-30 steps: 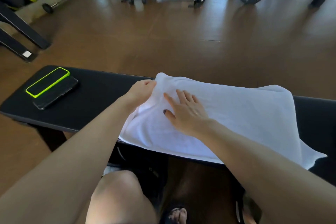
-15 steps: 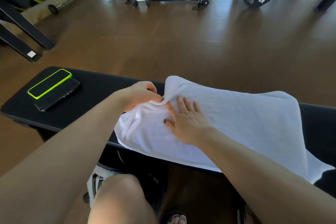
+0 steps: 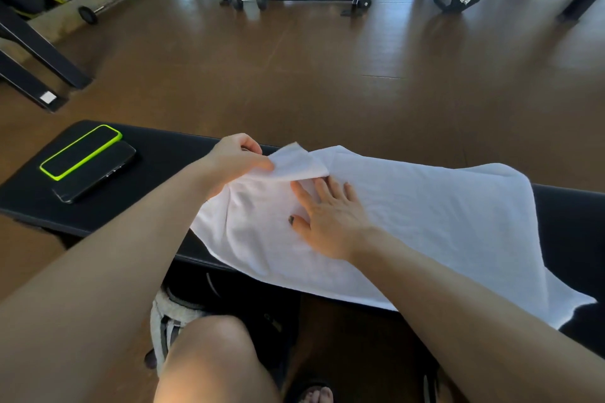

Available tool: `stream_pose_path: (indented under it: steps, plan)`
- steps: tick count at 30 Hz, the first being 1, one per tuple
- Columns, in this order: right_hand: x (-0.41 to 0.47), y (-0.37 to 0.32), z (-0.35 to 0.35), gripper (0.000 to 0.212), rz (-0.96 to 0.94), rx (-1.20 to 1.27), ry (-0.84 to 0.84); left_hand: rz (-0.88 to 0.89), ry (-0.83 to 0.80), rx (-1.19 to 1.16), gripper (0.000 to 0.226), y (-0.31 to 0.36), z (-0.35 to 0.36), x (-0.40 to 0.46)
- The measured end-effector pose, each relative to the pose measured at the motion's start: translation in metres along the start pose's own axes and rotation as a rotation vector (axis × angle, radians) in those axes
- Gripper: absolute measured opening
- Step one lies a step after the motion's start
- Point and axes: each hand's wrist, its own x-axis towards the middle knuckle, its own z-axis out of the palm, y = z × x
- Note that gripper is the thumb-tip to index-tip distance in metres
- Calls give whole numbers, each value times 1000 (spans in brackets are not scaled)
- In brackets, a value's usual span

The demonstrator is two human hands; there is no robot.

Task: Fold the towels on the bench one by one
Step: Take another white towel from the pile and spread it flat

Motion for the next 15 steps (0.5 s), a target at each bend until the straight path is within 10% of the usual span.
stream_pose_path:
  steps: [7, 12, 15]
  plan:
    - [1, -1, 0, 67, 22, -26, -37, 90, 449, -131, 18, -13, -6, 7]
    - [1, -2, -1, 67, 24, -15, -34, -130, 521, 210, 30, -39, -10, 12]
    - [2, -3, -1, 68, 24, -20, -25, 35, 588, 545, 38, -41, -4, 9]
